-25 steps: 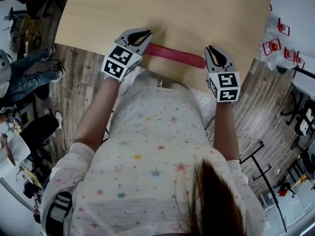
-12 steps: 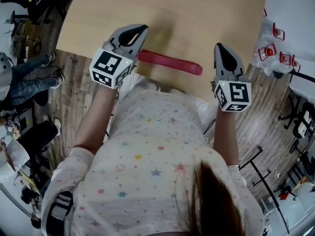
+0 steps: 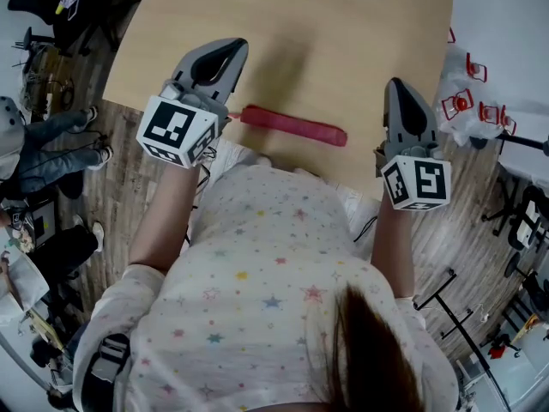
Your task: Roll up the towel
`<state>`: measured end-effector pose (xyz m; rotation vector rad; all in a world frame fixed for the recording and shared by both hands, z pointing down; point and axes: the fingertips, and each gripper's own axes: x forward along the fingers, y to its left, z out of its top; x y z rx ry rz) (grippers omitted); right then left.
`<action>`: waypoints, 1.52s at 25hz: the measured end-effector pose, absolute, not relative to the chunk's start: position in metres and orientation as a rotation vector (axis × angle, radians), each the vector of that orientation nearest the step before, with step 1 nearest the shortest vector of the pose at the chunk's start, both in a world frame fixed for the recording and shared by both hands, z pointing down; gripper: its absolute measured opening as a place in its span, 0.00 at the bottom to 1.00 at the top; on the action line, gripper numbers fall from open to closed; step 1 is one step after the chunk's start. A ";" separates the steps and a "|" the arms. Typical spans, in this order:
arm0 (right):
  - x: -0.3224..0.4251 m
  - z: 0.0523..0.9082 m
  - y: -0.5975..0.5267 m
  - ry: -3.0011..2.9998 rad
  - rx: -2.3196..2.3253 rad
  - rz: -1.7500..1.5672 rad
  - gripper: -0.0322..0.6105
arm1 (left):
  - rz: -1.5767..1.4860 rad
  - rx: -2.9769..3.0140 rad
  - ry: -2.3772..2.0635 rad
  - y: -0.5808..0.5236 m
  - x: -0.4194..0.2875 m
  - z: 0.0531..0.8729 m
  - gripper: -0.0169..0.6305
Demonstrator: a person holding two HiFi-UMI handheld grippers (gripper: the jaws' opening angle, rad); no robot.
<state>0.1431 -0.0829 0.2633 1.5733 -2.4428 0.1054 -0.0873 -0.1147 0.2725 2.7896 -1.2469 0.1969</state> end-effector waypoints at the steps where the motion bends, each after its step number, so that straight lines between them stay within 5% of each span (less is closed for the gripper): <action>1: 0.143 0.258 -0.084 -2.448 1.581 0.095 0.05 | 0.185 2.794 -1.255 -0.115 -0.088 0.267 0.05; 38: 0.137 0.198 -0.086 -2.515 1.650 -0.077 0.05 | 0.100 2.840 -1.395 -0.116 -0.096 0.223 0.05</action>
